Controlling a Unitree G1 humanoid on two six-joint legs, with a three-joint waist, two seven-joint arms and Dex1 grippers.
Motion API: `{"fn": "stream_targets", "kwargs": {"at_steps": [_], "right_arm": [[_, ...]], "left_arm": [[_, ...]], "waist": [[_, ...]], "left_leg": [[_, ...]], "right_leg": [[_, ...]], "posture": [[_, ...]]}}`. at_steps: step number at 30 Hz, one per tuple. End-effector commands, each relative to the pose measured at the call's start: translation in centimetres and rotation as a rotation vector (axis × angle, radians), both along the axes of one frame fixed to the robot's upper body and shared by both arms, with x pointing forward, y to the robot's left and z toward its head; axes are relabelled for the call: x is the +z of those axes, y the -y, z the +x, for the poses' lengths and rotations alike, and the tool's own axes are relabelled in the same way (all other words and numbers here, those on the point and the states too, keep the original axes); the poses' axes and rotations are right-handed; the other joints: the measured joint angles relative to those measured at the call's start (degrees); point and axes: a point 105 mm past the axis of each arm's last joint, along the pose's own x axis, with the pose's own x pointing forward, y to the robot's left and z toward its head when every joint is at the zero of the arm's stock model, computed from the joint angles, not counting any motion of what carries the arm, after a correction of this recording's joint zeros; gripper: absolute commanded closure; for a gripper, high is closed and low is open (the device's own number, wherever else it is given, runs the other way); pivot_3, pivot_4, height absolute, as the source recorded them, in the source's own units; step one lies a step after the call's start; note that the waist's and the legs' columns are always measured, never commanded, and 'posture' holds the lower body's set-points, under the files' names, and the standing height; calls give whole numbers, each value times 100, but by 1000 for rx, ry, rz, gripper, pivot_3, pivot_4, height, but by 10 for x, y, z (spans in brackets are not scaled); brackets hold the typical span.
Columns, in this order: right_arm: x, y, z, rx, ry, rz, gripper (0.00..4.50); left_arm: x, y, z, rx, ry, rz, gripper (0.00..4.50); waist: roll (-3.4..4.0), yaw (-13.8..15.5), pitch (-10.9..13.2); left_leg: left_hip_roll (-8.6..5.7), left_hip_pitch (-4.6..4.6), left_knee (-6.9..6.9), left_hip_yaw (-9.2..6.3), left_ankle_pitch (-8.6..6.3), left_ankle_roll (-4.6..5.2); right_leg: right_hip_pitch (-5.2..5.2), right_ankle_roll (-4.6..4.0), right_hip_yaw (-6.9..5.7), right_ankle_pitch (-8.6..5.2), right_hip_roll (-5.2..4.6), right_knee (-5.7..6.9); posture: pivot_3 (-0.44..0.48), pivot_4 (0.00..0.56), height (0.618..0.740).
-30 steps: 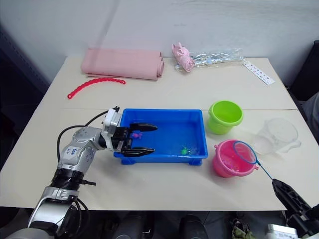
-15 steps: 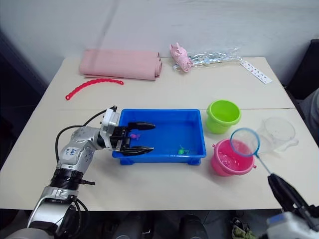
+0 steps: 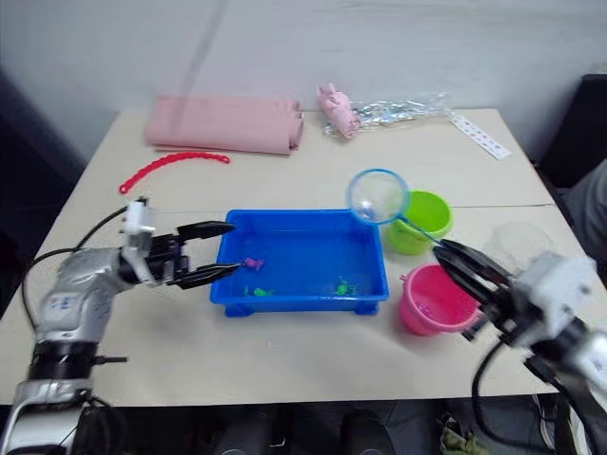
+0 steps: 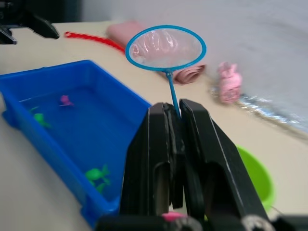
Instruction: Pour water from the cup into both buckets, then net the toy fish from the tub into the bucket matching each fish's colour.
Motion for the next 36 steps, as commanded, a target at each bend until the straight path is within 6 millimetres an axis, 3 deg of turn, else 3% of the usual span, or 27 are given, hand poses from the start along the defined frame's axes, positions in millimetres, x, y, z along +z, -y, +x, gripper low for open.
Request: {"fn": "stream_targets", "kwargs": {"at_steps": [1,7,13,19,27,31,36], "right_arm": [[-14,-26,13,136,-128,-39,4500],[-35,-65,48,235,-236,-177,4500],[-60,-85,80,239,-275,-387,4500],[-67,-105,98,270,-255,-474,4500],[-81,-143,113,303,-248,-551,4500],[-90,-152,110,337,-273,-602,4500],[-85,-176,100,410,-275,-507,4500]], "left_arm": [[7,-28,-9,120,37,20,26],[4,-66,-29,264,29,71,26],[0,-75,-43,279,9,128,26],[-1,-78,-47,247,-3,179,26],[-7,-83,-48,206,-24,225,26],[-8,-84,-46,196,-24,228,26],[-11,-86,-44,191,-24,226,26]], "waist": [[-1,2,1],[-3,-9,6],[-4,-16,6],[-4,-51,6],[-5,-157,6],[-5,-157,6],[-6,-166,6]], "left_leg": [[0,0,-1,-1,0,0],[1,-2,-2,-3,-5,-2],[-2,-9,7,-4,-17,2],[0,-9,-3,0,-20,-5],[0,-10,-11,1,-20,-8],[0,-21,-15,5,-19,-10],[0,-36,-13,11,-16,-14]], "right_leg": [[0,0,-1,0,0,0],[-4,0,-1,0,-4,-3],[-4,0,-2,0,-15,-11],[-13,0,-3,0,-10,-8],[-22,0,-5,0,-10,5],[-45,0,-4,0,-10,21],[-77,0,-2,0,-12,64]], "posture": [[0,150,740],[0,150,740],[0,150,740],[0,150,740],[0,150,740],[0,150,740],[0,150,740]]}}
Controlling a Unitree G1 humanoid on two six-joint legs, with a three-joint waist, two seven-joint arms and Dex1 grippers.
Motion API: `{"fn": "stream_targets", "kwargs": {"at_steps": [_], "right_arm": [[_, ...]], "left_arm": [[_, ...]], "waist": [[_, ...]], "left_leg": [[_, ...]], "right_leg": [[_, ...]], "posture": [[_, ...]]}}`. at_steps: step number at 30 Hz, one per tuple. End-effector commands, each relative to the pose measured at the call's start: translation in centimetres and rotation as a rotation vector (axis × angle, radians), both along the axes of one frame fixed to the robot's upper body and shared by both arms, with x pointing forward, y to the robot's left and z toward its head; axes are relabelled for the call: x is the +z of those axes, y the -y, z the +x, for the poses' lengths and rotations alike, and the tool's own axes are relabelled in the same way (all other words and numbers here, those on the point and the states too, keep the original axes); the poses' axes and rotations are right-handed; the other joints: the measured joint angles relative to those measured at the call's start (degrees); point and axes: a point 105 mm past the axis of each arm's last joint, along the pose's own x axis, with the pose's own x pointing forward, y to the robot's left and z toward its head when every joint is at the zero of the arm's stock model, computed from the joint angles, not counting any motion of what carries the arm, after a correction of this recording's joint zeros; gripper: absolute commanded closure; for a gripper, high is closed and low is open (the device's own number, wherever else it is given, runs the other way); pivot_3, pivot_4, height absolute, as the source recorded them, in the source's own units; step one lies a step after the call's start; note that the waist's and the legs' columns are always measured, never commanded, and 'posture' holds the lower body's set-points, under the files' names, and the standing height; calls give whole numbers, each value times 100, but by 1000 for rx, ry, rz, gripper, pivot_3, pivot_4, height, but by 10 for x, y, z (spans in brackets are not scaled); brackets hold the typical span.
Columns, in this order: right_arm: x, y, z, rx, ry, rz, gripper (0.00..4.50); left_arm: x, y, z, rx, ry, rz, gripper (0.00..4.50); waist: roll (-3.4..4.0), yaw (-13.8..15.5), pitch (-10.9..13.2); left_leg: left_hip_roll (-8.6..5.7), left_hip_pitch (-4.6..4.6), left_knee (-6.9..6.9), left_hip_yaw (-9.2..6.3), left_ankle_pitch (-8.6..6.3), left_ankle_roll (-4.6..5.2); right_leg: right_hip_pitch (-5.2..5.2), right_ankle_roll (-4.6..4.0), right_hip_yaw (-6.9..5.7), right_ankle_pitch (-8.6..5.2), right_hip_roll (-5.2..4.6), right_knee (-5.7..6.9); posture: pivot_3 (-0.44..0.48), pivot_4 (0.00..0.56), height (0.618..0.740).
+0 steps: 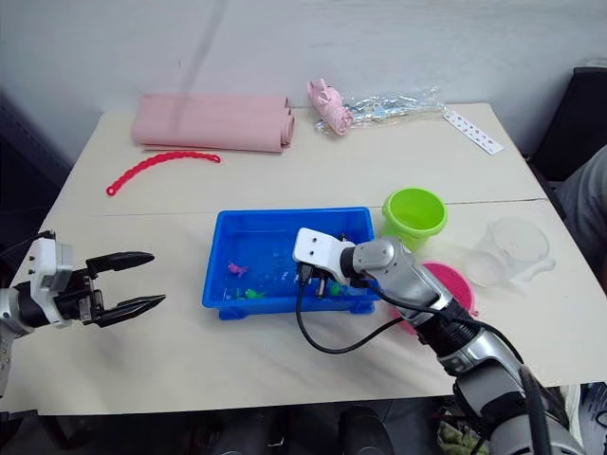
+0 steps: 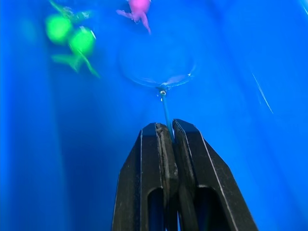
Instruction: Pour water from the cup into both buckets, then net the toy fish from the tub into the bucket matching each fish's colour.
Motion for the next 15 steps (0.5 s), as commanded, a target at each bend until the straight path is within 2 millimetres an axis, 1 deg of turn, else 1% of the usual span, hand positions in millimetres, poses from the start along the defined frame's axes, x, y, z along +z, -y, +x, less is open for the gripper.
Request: {"fn": "stream_targets", "kwargs": {"at_steps": [1,6,15], "right_arm": [[11,-14,-9,46,-8,77,4500],[14,-15,-12,50,-21,130,4500],[28,-5,-16,50,-31,232,4500]], "left_arm": [[4,-2,1,-13,23,23,26],[-1,-5,2,-14,21,20,26],[-5,-7,3,-17,21,18,26]], "waist": [[0,-8,0],[-1,-5,0],[-2,-6,0]], "left_leg": [[1,-7,0,2,2,-3],[1,-10,0,1,2,-3],[2,-10,-1,1,2,-3]], "right_leg": [[-10,0,0,0,0,6],[-16,0,0,0,0,14],[-17,0,0,0,0,12]], "posture": [[0,150,740],[0,150,740],[0,150,740]]}}
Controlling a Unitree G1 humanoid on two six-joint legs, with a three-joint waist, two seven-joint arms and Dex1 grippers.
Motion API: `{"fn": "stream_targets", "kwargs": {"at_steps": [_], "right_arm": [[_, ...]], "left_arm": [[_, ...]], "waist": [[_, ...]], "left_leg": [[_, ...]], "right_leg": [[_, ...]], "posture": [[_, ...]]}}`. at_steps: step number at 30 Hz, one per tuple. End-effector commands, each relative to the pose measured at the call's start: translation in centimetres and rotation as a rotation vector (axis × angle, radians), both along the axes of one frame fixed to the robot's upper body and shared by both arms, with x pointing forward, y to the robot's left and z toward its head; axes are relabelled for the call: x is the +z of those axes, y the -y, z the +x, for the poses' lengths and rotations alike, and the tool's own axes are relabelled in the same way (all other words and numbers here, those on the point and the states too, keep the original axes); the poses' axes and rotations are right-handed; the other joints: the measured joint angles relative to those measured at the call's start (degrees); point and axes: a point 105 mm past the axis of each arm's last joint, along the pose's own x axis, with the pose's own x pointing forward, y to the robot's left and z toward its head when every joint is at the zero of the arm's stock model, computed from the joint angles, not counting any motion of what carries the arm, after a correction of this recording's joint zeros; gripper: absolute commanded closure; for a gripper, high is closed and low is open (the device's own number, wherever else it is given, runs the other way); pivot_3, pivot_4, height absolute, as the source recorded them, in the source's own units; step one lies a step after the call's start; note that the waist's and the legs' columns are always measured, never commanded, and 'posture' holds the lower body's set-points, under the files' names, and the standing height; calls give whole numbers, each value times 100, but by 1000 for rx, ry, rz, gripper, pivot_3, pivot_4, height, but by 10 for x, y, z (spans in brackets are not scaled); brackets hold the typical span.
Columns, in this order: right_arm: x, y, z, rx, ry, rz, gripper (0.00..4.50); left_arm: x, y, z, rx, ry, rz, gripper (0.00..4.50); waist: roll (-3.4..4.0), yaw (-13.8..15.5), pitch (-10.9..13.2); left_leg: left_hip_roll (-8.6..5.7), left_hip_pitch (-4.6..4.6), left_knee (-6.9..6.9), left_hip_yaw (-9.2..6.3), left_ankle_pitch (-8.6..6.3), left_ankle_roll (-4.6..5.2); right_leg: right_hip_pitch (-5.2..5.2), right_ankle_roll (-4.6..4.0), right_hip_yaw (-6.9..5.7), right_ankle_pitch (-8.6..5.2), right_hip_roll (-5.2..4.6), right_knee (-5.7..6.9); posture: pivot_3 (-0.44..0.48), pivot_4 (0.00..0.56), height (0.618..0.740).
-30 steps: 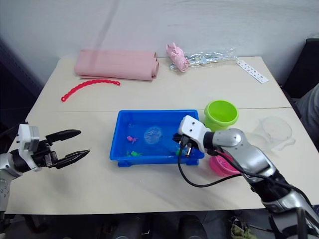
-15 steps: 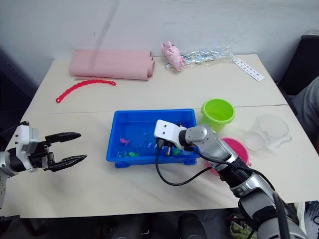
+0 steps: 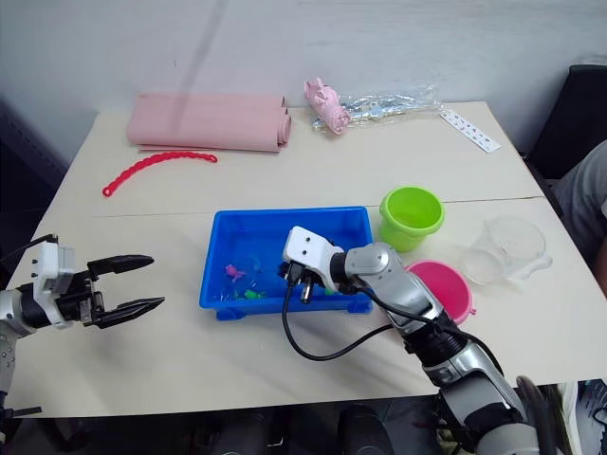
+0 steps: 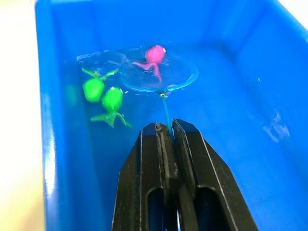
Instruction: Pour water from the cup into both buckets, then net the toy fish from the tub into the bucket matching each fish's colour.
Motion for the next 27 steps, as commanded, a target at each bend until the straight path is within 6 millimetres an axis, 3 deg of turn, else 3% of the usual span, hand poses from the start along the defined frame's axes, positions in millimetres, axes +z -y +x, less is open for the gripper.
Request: {"fn": "stream_targets", "kwargs": {"at_steps": [1,11,19,27], "right_arm": [[22,3,-6,34,34,89,4500],[34,38,-12,19,12,125,4500],[42,76,-32,-34,-7,169,4500],[40,109,-53,-179,30,278,4500]], "left_arm": [[3,-3,0,-2,21,11,26],[3,1,6,-17,31,5,26],[18,17,20,-63,92,-81,26],[13,33,31,-153,78,-104,26]], "waist": [[0,0,0],[-2,18,1],[-3,28,2],[-4,35,2]], "left_leg": [[0,0,0,0,0,0],[0,-3,1,0,0,1],[1,-24,10,-4,0,2],[0,-38,24,-8,1,5]], "right_leg": [[0,0,0,0,0,1],[1,0,0,0,-1,-4],[-1,0,-6,0,2,-19],[-2,1,-15,0,4,-19]], "posture": [[0,150,740],[0,150,740],[0,150,740],[0,150,740]]}}
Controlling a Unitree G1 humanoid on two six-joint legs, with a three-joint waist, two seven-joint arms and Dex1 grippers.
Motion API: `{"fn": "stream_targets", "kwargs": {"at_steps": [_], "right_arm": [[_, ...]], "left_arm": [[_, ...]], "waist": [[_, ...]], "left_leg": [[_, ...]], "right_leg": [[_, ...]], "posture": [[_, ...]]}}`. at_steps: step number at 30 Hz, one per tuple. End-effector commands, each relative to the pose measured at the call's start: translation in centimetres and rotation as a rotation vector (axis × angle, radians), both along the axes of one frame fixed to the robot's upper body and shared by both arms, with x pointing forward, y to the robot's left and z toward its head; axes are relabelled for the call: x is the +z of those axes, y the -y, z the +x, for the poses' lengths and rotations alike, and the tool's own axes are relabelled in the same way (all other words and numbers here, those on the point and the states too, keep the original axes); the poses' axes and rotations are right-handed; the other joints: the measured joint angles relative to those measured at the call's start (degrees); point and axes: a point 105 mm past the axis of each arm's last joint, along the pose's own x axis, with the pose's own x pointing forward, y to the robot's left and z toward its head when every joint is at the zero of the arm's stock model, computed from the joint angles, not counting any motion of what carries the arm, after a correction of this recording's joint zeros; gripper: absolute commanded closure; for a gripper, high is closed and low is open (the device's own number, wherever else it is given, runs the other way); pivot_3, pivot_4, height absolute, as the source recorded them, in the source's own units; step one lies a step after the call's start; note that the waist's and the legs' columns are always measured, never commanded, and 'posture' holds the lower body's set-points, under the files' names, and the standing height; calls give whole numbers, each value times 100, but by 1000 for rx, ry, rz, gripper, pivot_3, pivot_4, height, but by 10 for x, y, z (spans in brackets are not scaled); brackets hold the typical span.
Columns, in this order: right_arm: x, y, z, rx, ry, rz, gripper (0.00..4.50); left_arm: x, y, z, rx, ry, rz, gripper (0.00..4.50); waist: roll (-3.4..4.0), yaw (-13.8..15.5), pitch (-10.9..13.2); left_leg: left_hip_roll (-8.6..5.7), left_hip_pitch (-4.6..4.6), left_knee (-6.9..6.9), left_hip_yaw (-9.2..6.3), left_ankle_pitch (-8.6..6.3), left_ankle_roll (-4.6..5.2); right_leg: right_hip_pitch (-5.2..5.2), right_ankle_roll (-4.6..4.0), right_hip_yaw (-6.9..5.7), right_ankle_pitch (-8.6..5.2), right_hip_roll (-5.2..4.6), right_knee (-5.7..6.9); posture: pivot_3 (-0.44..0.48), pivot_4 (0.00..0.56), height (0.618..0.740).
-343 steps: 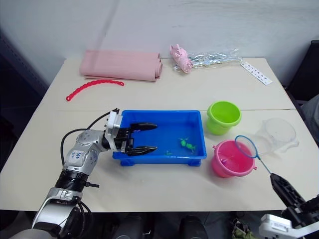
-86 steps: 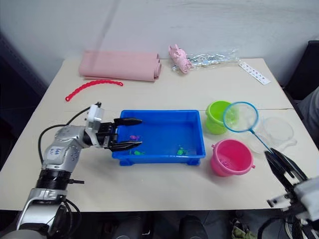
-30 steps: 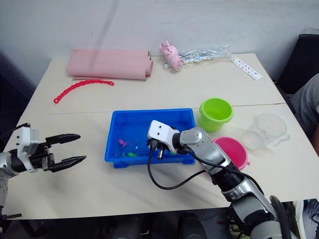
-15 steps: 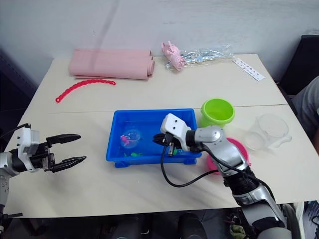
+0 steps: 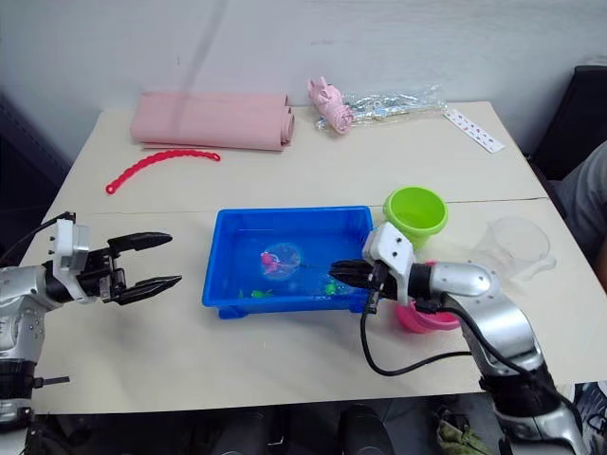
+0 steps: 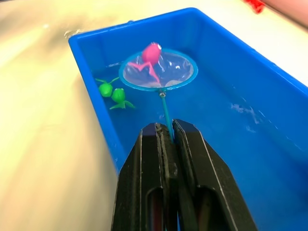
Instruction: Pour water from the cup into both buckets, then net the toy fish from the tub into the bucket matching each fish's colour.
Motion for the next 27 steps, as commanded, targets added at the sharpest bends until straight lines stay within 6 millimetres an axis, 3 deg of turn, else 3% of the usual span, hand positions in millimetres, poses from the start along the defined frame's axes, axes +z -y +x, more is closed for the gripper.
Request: {"fn": "stream_targets", "kwargs": {"at_steps": [1,6,10,15,22,27], "right_arm": [[13,13,-12,-65,61,53,4500],[12,28,-24,-122,71,75,4500],[20,52,-42,-199,113,85,4500],[34,84,-72,-322,163,107,4500],[42,118,-106,-480,198,28,4500],[42,165,-127,-707,256,-117,4500]], "left_arm": [[-3,10,4,-56,1,-22,26],[-9,32,9,-128,-7,-45,26],[-10,62,12,-220,-3,-64,26],[-3,95,9,-331,9,-85,26],[3,123,10,-399,8,-130,26],[8,144,9,-458,-2,-152,26]], "waist": [[0,0,0],[0,0,0],[-1,2,0],[-1,117,0],[-2,222,0],[-2,258,-1]], "left_leg": [[0,0,0,0,0,0],[0,0,3,0,0,0],[0,-1,6,-1,1,1],[-1,-4,10,-3,1,4],[-4,-6,21,-5,6,10],[-6,-2,22,-2,10,13]], "right_leg": [[0,0,0,0,0,-1],[1,0,-1,0,0,0],[0,0,-1,0,1,1],[4,0,-2,0,2,-1],[13,3,-1,2,3,-1],[14,4,3,2,4,-9]], "posture": [[0,150,740],[0,150,740],[0,150,740],[0,150,740],[0,150,740],[0,150,740]]}}
